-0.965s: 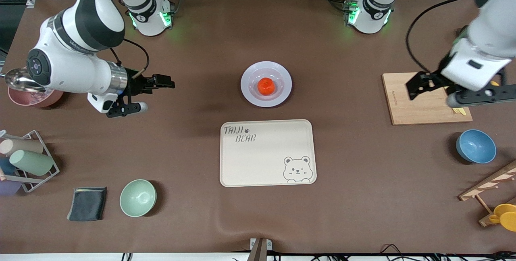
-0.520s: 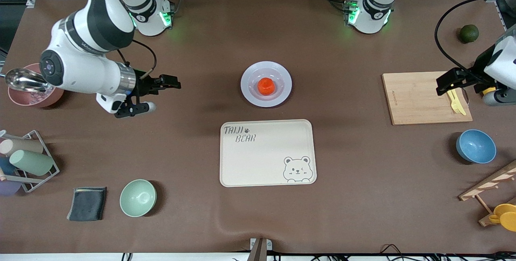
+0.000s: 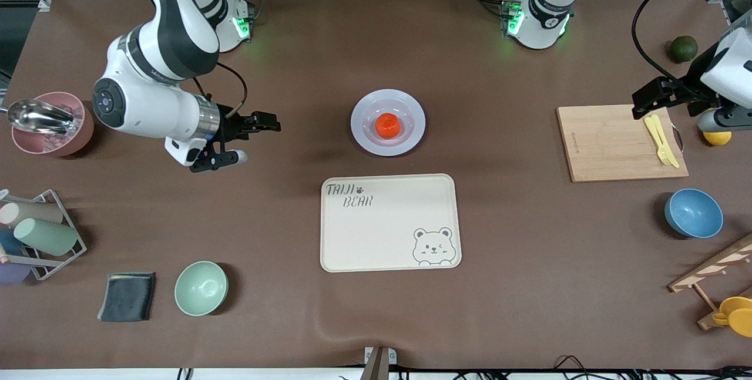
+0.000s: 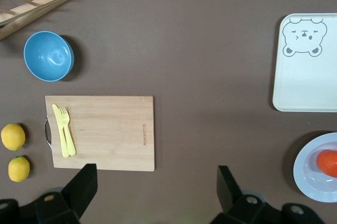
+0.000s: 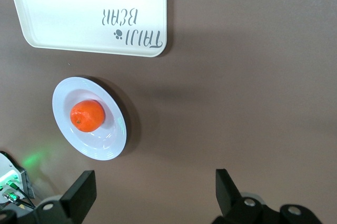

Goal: Place orange and plate with both arms
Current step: 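Raise the left gripper back toward the cutting board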

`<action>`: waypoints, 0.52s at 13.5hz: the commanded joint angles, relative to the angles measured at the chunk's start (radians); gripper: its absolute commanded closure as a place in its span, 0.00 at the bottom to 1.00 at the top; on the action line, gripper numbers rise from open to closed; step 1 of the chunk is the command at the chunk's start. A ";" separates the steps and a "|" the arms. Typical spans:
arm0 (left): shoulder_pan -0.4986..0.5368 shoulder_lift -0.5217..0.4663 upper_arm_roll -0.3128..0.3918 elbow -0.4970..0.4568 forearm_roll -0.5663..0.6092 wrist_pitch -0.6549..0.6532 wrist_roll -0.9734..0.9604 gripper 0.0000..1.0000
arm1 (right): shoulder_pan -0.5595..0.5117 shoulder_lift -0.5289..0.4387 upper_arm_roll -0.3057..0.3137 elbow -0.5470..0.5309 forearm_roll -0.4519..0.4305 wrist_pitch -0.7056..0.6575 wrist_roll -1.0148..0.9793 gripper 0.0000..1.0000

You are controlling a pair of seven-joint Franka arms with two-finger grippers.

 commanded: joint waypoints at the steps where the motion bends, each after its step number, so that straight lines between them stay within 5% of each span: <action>1: 0.005 -0.059 0.001 -0.070 -0.034 0.004 0.009 0.00 | 0.010 -0.010 -0.007 -0.012 0.018 0.009 0.014 0.00; 7: 0.009 -0.066 -0.001 -0.073 -0.060 0.004 0.003 0.00 | 0.024 0.007 -0.005 -0.027 0.112 0.008 0.016 0.00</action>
